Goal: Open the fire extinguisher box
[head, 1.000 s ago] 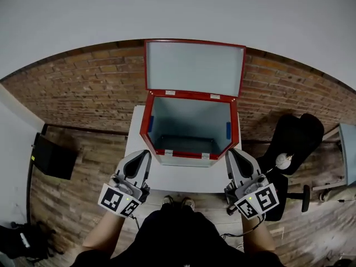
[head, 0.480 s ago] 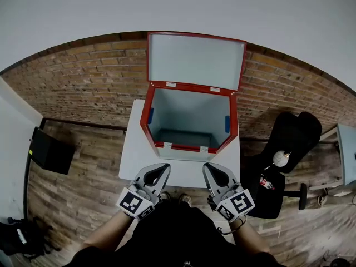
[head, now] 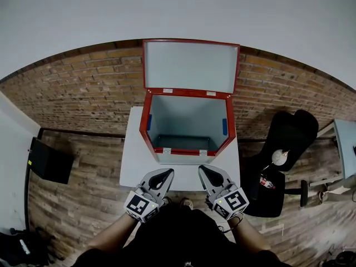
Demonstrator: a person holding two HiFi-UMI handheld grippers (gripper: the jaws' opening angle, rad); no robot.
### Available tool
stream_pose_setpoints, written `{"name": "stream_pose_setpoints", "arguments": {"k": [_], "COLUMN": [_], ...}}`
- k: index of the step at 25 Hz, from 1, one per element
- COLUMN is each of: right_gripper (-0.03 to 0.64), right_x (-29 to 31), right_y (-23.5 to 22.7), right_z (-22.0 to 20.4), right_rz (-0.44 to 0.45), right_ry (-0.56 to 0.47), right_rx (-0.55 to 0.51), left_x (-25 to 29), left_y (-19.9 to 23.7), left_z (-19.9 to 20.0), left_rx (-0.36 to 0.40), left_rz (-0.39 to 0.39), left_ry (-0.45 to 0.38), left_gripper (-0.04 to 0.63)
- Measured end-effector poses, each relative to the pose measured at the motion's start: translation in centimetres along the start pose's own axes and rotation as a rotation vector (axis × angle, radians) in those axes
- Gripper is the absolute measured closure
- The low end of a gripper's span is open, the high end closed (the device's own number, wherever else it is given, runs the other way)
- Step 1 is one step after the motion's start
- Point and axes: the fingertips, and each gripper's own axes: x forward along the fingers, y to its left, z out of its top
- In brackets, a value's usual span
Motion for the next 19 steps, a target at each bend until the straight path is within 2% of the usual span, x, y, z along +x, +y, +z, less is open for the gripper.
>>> {"name": "stream_pose_setpoints", "arguments": {"k": [4, 10, 15, 19], "right_gripper": [0.598, 0.598, 0.598, 0.598], "right_x": [0.4, 0.9, 1.3, 1.5], "right_y": [-0.5, -1.4, -1.6, -1.8], "right_z": [-0.7, -1.1, -1.4, -1.7], "right_rz": [-0.017, -0.016, -0.024, -0.034], "right_ry": [0.016, -0.033, -0.025, -0.012], "right_rx": [-0.002, 0.043, 0.042, 0.04], "left_x": [0.3, 0.7, 1.1, 1.4], "left_y": [0.4, 1.1, 1.5, 1.8], "left_z": [-0.2, -0.7, -1.0, -0.9], "left_rx": [-0.003, 0.011, -0.004, 0.016], "left_rz": [0.002, -0.001, 0.002, -0.005], "left_ry": [0.012, 0.02, 0.025, 0.023], "left_gripper": [0.548, 0.548, 0.548, 0.548]}}
